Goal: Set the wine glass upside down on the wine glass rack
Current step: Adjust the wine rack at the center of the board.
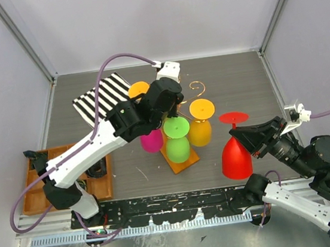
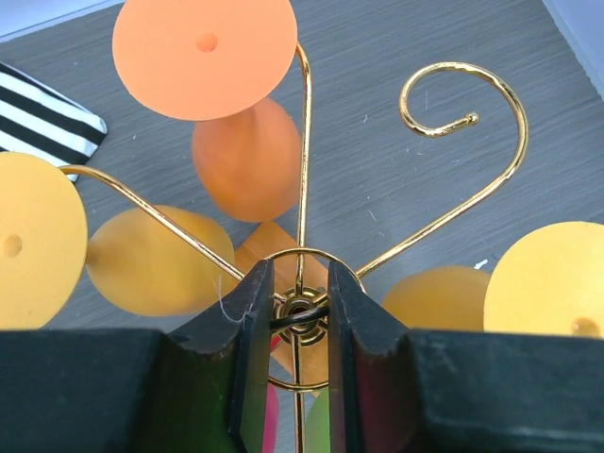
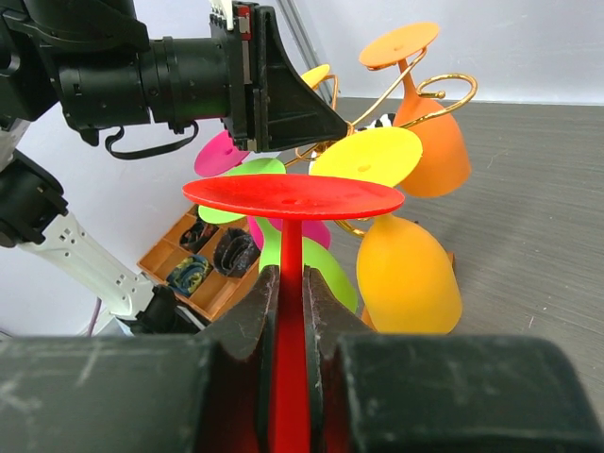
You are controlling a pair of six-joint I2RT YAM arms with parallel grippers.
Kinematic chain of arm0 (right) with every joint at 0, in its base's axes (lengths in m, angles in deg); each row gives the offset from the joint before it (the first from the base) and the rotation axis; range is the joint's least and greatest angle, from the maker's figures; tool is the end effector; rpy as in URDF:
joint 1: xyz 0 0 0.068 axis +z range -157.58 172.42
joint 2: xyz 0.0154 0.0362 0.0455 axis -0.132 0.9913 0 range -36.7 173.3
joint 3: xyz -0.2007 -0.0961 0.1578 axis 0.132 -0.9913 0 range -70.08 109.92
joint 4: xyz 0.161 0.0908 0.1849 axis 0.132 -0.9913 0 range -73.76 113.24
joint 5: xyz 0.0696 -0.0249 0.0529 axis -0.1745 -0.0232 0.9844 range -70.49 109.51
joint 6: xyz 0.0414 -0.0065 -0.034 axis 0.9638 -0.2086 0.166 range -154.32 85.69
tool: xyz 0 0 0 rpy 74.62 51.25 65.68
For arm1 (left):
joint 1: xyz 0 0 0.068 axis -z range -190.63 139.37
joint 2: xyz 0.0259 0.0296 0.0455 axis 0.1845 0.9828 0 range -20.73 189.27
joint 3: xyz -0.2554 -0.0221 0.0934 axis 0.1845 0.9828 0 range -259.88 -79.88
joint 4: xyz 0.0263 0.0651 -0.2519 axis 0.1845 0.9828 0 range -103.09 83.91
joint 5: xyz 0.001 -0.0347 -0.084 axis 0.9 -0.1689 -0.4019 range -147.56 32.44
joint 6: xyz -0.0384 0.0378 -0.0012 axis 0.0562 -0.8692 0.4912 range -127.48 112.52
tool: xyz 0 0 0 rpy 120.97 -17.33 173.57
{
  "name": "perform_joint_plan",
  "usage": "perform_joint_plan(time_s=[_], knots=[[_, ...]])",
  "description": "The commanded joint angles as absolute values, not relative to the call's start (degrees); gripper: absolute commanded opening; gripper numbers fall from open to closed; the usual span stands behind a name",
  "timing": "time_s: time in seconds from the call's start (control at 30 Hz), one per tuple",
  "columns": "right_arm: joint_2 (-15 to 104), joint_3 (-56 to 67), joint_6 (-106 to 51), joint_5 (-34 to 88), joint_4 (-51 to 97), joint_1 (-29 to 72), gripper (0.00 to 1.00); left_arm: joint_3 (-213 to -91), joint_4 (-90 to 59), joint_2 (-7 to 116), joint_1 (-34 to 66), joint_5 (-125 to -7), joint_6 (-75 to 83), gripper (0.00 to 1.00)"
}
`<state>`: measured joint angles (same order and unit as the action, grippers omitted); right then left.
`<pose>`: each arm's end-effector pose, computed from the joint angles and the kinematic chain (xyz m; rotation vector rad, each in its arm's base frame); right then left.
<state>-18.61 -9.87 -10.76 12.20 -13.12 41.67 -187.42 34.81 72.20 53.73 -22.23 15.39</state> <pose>0.0161 0.0117 0.4153 -0.2361 1.5239 0.9306 0.1663 -0.2990 0.4406 0.3904 2.0096 -0.2861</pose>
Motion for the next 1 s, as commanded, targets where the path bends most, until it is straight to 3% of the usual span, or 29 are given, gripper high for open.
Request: perform_joint_plan(time_s=[0.0,0.27,0.63,0.97], knots=[[-19.77,-9.76,-9.82,11.04,-11.56,41.55,0.01,-186.02,37.49,69.73,50.91,-24.7,10.56,0.13],[-18.64,-11.1,-9.45,10.31,-11.81,41.54,0.01,-183.69,34.44,66.96,44.73,-34.32,-0.76,0.09],[-15.69,-12.85,-9.18,8.99,-11.27,41.57,0.01,-180.93,32.12,65.32,43.62,-47.92,-13.49,0.08],[-17.76,-16.22,-8.8,-1.21,-6.89,41.56,0.01,-177.66,31.07,60.59,43.5,-56.66,-18.34,0.05]])
